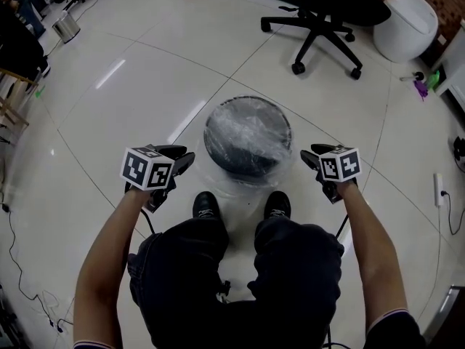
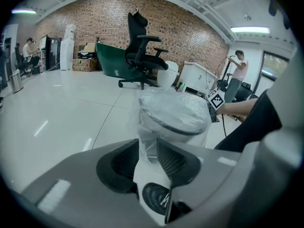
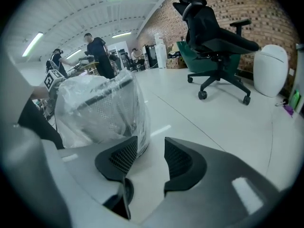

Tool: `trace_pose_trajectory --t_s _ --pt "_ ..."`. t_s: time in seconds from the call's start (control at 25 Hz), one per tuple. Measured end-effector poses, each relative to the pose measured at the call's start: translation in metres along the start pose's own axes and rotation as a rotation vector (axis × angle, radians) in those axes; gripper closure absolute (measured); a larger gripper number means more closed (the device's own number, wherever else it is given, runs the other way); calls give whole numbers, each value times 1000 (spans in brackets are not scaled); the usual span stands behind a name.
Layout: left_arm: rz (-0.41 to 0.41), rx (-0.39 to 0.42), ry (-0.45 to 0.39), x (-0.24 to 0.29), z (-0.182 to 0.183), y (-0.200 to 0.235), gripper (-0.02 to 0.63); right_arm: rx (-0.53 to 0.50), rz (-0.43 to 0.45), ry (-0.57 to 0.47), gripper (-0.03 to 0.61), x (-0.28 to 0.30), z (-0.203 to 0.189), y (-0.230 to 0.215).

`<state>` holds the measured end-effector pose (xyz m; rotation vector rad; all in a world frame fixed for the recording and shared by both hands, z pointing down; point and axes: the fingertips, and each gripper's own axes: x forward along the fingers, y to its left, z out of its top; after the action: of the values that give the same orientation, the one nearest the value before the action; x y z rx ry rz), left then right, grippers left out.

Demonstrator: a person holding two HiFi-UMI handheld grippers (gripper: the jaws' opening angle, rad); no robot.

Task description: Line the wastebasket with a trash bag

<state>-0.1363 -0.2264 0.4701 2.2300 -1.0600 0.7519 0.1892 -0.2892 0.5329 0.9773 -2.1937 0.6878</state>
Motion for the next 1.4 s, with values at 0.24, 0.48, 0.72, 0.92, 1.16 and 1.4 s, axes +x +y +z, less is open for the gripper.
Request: trace_pose_trajectory --t_s 0.24,0.48,0.72,0.92,1.16,1.4 --pt "0 39 -21 -7 15 -15 499 -130 30 -155 576 -43 76 35" --pt "-81 54 26 4 -4 -40 495 -287 145 -185 577 -47 136 101" --pt "-126 53 61 28 -18 -45 495 -369 228 -54 577 -12 152 131" --pt "-149 23 81 54 -30 -40 499 -403 314 74 577 19 149 148" --pt "-168 2 140 76 -59 -33 499 -421 394 203 577 56 134 184" --pt "-188 -10 182 88 -84 -29 499 -375 366 373 577 96 104 184"
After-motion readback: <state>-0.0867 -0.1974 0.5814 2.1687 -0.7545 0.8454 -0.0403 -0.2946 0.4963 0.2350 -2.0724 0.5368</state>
